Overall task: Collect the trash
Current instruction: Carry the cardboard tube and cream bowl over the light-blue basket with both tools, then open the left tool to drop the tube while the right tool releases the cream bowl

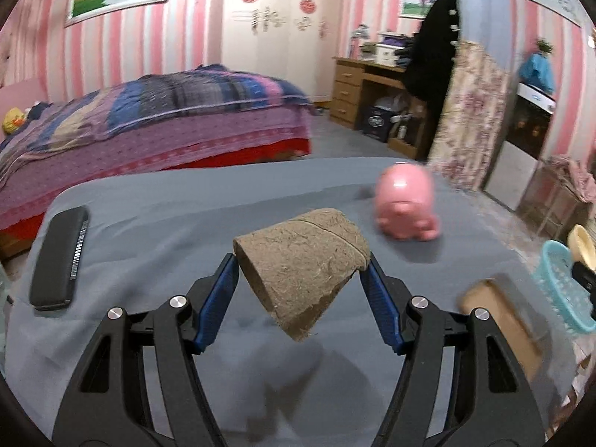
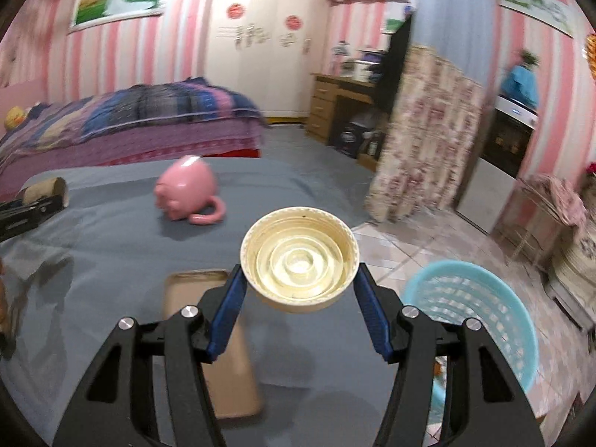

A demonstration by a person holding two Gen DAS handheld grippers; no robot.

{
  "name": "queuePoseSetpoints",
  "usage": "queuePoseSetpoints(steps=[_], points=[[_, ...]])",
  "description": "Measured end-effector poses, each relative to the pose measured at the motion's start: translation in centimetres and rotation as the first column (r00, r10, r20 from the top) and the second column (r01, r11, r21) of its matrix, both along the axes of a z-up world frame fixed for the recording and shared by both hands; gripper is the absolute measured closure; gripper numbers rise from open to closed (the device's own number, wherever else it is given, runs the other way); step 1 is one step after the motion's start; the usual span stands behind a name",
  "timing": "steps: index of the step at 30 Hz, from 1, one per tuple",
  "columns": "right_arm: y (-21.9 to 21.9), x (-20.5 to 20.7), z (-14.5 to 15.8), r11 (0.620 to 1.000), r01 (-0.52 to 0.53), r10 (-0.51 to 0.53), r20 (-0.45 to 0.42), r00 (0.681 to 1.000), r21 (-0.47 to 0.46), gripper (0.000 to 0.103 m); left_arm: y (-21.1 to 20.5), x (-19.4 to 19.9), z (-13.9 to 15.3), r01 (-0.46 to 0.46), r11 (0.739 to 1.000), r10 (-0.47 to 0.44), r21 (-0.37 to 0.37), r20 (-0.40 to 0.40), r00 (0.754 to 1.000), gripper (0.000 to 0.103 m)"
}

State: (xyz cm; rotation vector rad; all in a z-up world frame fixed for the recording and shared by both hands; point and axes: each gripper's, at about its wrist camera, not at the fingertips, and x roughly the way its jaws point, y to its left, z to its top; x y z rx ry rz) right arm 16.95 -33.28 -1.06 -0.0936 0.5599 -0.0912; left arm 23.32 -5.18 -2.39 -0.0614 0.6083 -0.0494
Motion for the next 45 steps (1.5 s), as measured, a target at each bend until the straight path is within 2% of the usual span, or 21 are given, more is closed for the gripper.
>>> queuePoseSetpoints(steps=[6,13,17,22,26,37,45], points=[[-6.3,-0.7,0.2,0.995,0.085,-0.086,0.017,0.996,0.052,0.044,-7.5,-1.0,0.8,0.11,0.993,-0.111,0.031,0.013,0.994,0.037],[-12.0,-1.6,-0.1,0.98,0.186,-0.188,0.021,0.982,0.07,0.044,-14.9,-1.1,1.7,0.225,0.974,-0.226,0.023,0.025,0.974,0.037],[-15.9,-2.2,-0.5,0.96,0.27,-0.272,0.017,0.962,0.075,0.044,-19.3,-1.3,2.1,0.289,0.957,-0.29,0.035,0.041,0.956,0.037],[-19.4,-2.7,-1.0,0.936,0.349,-0.35,0.013,0.937,0.037,0.044,-24.2,-1.1,1.7,0.35,0.936,-0.351,0.036,0.042,0.936,0.037],[-22.7,-3.3,-1.4,0.91,0.41,-0.411,0.002,0.911,0.065,0.044,-28.0,-1.3,1.6,0.408,0.912,-0.409,0.033,0.04,0.912,0.037],[-27.5,-4.8,-2.5,0.867,0.483,-0.486,-0.01,0.874,0.124,0.044,-36.5,-2.2,-0.2,0.539,0.838,-0.542,0.086,0.025,0.84,0.037],[-29.0,-5.0,-3.0,0.844,0.509,-0.512,-0.028,0.858,0.167,0.044,-40.4,-1.0,-2.1,0.59,0.804,-0.59,0.07,-0.025,0.807,0.037]])
